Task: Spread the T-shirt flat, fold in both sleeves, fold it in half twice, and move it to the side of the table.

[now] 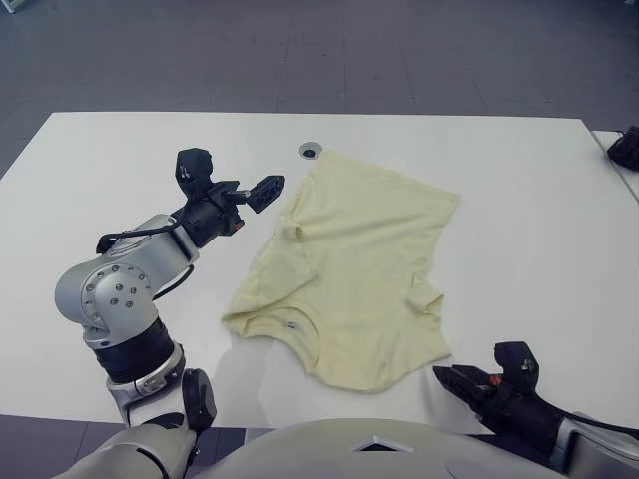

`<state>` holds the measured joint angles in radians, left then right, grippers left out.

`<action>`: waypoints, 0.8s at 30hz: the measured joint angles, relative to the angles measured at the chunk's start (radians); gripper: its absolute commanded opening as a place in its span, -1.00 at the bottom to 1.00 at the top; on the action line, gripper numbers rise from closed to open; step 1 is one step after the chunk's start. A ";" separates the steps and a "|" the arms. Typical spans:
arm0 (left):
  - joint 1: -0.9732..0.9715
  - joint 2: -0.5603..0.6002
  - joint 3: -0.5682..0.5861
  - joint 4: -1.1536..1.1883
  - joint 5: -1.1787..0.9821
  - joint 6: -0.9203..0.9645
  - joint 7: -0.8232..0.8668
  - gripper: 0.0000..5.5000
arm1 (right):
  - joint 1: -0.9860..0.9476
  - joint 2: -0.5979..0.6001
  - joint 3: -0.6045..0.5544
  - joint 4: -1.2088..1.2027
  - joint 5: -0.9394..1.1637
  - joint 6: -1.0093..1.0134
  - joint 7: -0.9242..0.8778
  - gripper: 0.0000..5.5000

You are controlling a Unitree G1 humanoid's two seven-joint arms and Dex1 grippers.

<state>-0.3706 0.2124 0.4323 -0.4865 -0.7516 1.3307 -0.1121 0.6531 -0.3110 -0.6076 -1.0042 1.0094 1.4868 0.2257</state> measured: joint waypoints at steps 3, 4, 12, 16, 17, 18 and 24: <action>0.000 0.000 -0.003 0.002 0.000 -0.002 0.001 0.96 | -0.006 -0.005 0.000 0.006 0.001 -0.008 -0.007 -0.56; 0.000 0.000 -0.006 0.002 0.000 -0.002 0.001 0.96 | -0.010 -0.006 0.000 0.007 0.002 -0.013 -0.009 -0.61; -0.010 0.007 -0.026 0.023 0.001 -0.005 -0.002 0.96 | -0.436 0.192 0.226 0.177 -0.160 0.075 -0.240 -0.16; -0.011 0.007 -0.031 0.031 0.000 -0.009 -0.004 0.96 | -0.453 0.221 0.227 0.169 -0.187 0.093 -0.245 -0.28; -0.011 0.007 -0.031 0.032 0.000 -0.009 -0.004 0.96 | -0.454 0.221 0.227 0.168 -0.193 0.094 -0.244 -0.37; -0.011 0.007 -0.031 0.032 0.000 -0.009 -0.004 0.96 | -0.453 0.221 0.226 0.167 -0.197 0.095 -0.241 -0.44; -0.011 0.007 -0.031 0.032 0.001 -0.010 -0.004 0.96 | -0.437 0.207 0.213 0.157 -0.199 0.106 -0.224 -0.84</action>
<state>-0.3821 0.2194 0.4014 -0.4547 -0.7511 1.3210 -0.1160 0.2165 -0.1040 -0.3942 -0.8474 0.8102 1.5928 0.0020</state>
